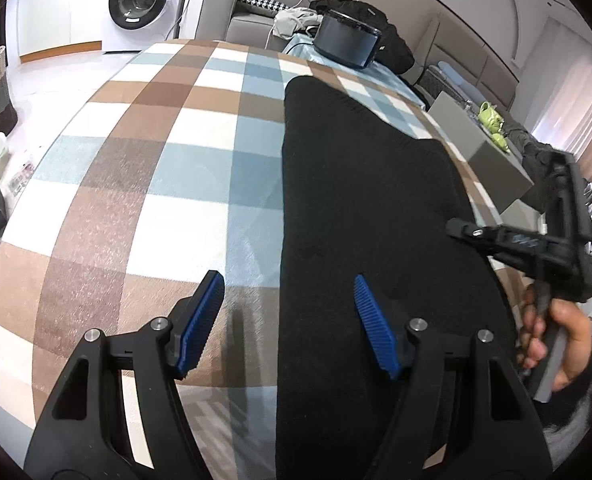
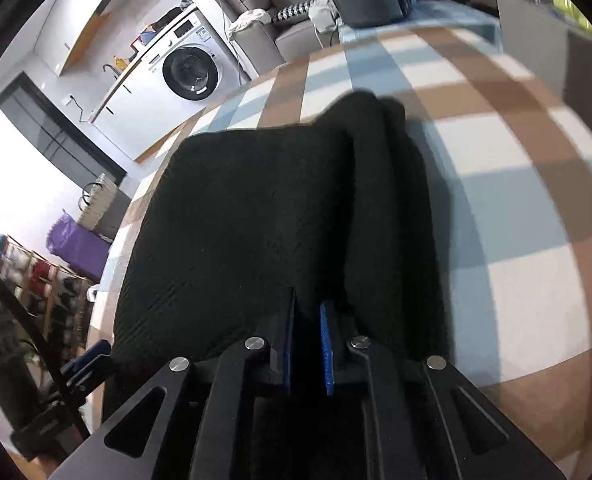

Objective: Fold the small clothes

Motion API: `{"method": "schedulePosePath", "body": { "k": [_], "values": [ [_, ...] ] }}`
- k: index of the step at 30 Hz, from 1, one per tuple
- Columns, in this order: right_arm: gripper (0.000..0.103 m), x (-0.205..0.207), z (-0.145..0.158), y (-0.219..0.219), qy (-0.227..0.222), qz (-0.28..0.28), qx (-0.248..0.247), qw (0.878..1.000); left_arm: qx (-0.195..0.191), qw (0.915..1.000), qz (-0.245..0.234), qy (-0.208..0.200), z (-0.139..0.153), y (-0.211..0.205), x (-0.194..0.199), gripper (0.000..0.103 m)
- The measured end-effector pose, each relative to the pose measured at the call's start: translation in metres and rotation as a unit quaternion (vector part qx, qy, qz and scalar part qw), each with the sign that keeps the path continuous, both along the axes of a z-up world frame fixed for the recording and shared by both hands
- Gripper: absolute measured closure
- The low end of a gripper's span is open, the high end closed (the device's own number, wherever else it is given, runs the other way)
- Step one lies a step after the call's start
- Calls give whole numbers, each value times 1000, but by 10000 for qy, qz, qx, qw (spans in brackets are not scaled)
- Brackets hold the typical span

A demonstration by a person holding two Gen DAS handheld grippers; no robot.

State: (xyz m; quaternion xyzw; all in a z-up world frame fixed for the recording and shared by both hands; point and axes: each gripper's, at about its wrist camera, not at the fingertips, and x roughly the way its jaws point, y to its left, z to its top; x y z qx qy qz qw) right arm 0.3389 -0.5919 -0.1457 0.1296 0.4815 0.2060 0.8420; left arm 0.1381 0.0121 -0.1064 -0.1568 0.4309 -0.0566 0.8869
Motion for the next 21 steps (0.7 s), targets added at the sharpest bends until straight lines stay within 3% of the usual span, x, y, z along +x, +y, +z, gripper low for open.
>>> {"method": "schedulePosePath", "body": {
  "k": [2,4,8,9,10,11,12,14,16,18,19,21],
  "values": [
    [76,-8,6,-10,-40,61,165,9998,-25,10000,33,25,-3,2,-1,38],
    [68,-26,13,-16,-161,245,264,9992,-78,9999,39,54,-5,4,-2,38],
    [65,-65,8,-20,20,704,635,9955,-80,10000,31,49,-7,5,-3,38],
    [65,-71,5,-19,57,737,675,9950,-75,10000,27,44,-7,5,-3,38],
    [74,-77,2,-16,39,775,653,9948,-77,10000,19,40,-7,5,-4,38],
    [92,-78,2,-14,-66,819,591,9949,-83,10000,11,36,-7,5,-4,38],
    [98,-82,5,-12,-181,875,579,9943,-77,10000,11,39,-6,4,-5,38],
    [98,-96,21,-13,-613,950,689,9912,-36,10000,1,18,-5,4,-9,38],
    [98,-101,30,-19,-759,852,759,9906,-18,10000,4,19,-4,4,-13,38],
    [98,-97,20,-18,-556,722,420,9949,-66,10000,-8,51,-7,4,-18,38],
    [96,-91,6,-20,-230,615,224,9976,-62,10000,-8,78,-8,4,-20,38],
    [93,-86,-3,-26,83,568,469,9972,-35,9999,-14,105,-9,3,-24,38]
  ]
}}
